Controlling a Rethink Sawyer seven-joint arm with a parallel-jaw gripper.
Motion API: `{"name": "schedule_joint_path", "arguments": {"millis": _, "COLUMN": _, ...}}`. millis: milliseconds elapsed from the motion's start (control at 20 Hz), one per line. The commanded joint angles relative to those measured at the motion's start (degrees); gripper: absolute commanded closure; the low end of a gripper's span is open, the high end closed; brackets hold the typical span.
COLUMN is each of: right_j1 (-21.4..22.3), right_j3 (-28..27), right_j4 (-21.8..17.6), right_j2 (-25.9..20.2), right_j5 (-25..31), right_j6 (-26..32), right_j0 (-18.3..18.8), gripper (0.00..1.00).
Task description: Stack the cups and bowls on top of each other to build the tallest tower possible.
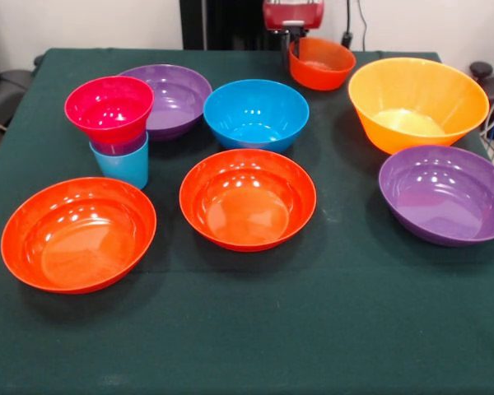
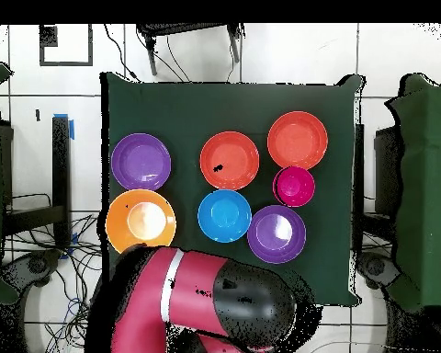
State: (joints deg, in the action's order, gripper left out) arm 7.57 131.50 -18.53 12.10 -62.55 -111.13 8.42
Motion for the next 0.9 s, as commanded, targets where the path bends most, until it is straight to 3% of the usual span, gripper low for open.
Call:
{"name": "schedule_joint_path", "arguments": {"millis": 50, "right_j1": 5.4, "right_j3": -3.2, "right_j4": -0.6, "right_j2": -3.8, "right_j5": 6.0, "right_j6": -9.7, "right_j0": 1.5, "gripper": 1.0}}
{"name": "schedule_joint_path", "arguments": {"millis": 500, "right_j1": 18.0, "right_j3": -0.2, "right_j4": -10.2, "right_j2": -7.2, "right_j5": 16.9, "right_j6": -9.8, "right_j0": 9.0, "gripper": 1.0}}
{"name": "schedule_joint_path", "arguments": {"millis": 900, "right_j1": 29.0, "right_j3": 4.1, "right_j4": -17.3, "right_j2": -14.5, "right_j5": 27.9, "right_j6": -11.0, "right_j0": 17.0, "gripper": 1.0}}
